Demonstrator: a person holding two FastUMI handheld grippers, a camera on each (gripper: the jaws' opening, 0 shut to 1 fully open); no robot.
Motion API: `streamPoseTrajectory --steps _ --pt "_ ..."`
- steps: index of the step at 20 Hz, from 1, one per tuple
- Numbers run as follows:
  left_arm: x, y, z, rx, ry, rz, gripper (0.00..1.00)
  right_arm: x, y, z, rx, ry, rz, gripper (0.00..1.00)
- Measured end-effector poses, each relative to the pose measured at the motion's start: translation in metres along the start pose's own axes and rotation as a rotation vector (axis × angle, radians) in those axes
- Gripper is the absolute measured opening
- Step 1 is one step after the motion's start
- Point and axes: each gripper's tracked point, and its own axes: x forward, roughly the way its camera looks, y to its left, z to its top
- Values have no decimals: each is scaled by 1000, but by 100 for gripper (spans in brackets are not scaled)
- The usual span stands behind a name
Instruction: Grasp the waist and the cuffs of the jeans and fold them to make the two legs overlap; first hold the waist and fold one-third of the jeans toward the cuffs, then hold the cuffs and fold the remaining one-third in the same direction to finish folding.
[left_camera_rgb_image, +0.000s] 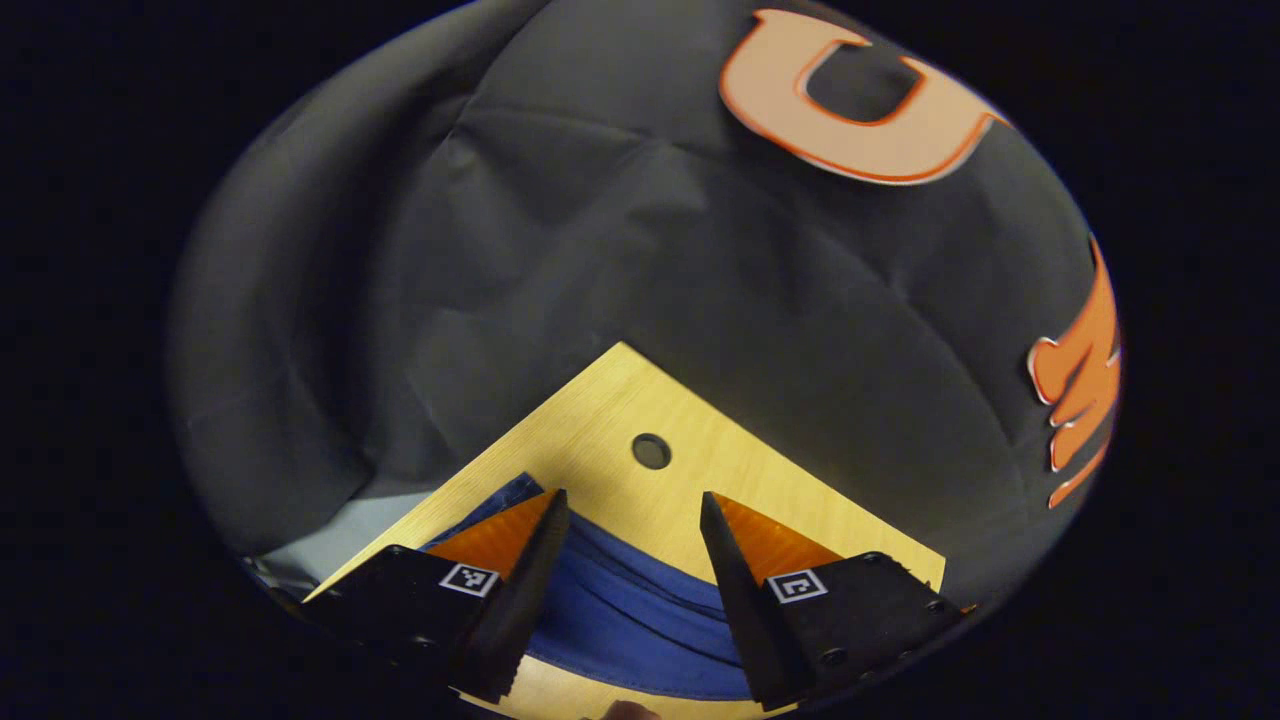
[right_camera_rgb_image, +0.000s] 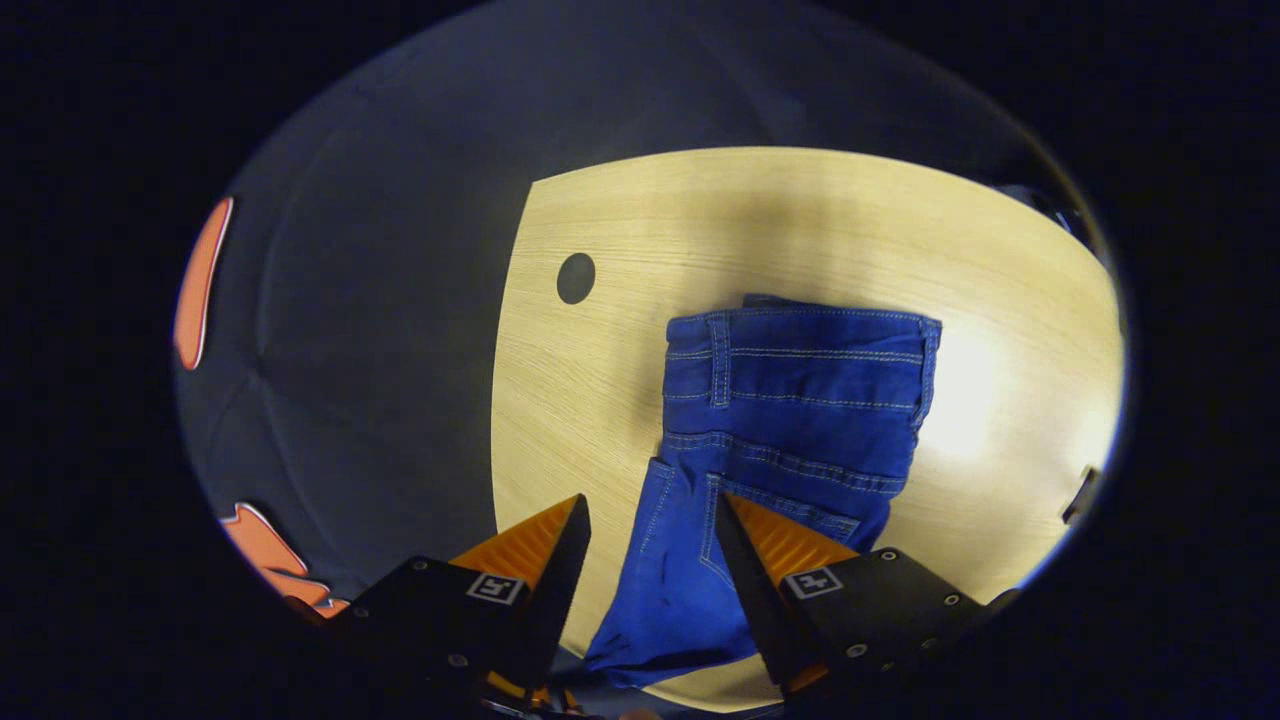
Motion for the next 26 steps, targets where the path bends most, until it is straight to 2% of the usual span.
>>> streamPoseTrajectory --steps 2,4,5,6,7,9,11,15,19,21,26 --pt "-15 -22 0 46 -66 -50 82 -11 -12 0 -90 -36 -23 84" --pt "-35 -42 3 123 -148 -79 96 -18 -24 0 -167 -71 -40 89" --pt "-46 -52 4 166 -184 -93 95 -21 -31 1 -207 -86 -53 92" --pt "-57 -63 6 206 -229 -120 91 -22 -38 4 -245 -104 -67 94" --pt "-68 -75 7 245 -275 -132 96 -23 -44 4 -278 -112 -77 96" --pt "-95 -98 19 324 -417 -160 95 -26 -55 2 -314 -118 -93 98" --pt "-117 -115 18 390 -496 -179 94 -26 -62 6 -342 -155 -98 98" --pt "-146 -142 2 464 -544 -179 95 -28 -87 18 -405 -213 -148 98" --pt "-170 -156 -8 502 -612 -120 99 -10 -116 22 -362 -198 -184 98" --pt "-181 -162 -18 513 -619 -125 98 -1 -122 24 -326 -191 -173 98" --pt "-203 -176 -44 514 -611 -148 98 19 -122 29 -326 -177 -155 98"
